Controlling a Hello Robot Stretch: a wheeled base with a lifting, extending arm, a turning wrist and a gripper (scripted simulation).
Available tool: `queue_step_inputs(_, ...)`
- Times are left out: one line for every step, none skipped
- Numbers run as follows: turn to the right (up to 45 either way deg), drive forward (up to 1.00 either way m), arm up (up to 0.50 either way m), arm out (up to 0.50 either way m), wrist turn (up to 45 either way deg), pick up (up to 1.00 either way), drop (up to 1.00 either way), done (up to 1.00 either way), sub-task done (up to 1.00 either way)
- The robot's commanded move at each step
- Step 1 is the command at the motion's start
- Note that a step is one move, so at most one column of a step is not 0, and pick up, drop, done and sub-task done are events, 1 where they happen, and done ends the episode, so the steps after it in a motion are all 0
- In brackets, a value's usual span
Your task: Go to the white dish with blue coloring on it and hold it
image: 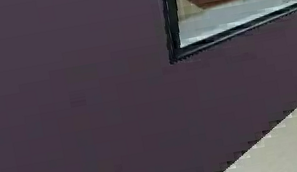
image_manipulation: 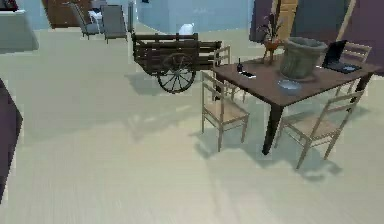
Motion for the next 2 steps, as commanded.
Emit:
queue_step_inputs(45.0, 0.0, 0.0, 0.0, 0.0, 0.0, 0.0, 0.0, 0.0)
queue_step_inputs(12.0, 0.0, 0.0, 0.0, 0.0, 0.0, 0.0, 0.0, 0.0)
